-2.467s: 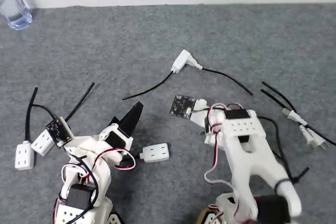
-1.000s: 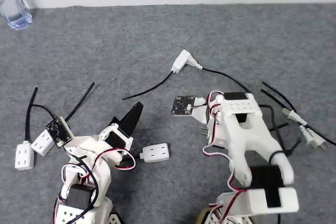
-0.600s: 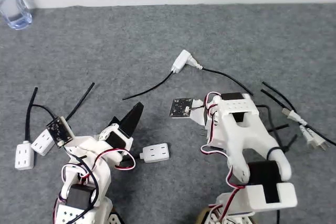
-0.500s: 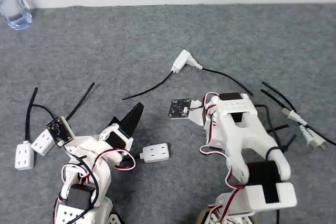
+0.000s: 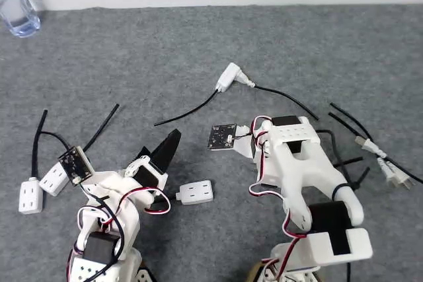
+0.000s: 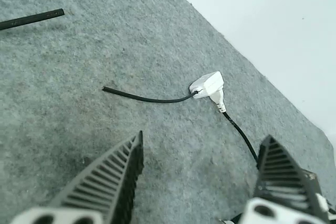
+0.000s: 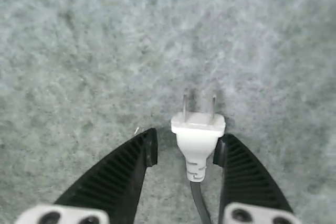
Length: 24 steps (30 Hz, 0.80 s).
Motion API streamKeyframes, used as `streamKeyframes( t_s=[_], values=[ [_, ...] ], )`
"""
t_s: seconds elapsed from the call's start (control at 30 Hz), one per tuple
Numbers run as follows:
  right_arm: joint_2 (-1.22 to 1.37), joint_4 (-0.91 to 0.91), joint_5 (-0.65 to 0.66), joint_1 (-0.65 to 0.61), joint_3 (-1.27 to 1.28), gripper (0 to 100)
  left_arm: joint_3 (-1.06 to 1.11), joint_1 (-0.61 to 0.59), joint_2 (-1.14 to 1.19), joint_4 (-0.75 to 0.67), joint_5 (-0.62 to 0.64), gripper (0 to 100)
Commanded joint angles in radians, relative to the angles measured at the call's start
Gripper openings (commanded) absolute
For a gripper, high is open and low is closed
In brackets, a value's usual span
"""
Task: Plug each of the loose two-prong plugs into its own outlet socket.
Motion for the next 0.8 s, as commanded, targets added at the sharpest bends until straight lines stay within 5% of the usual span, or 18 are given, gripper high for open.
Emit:
streamKeyframes(
  t_s=[0.0,0.67,0.77],
  values=[
    [0.002,-0.015,0.006,-0.021,-0.06,19.4,-0.013,-0.002,-0.011,0.002,-0.009,33],
    [0.143,-0.024,0.031,0.007,-0.13,19.2,-0.013,-0.002,-0.011,0.002,-0.009,33],
    [0.147,-0.024,0.032,0.002,-0.13,13.4,-0.013,-0.002,-0.011,0.002,-0.009,33]
  ],
)
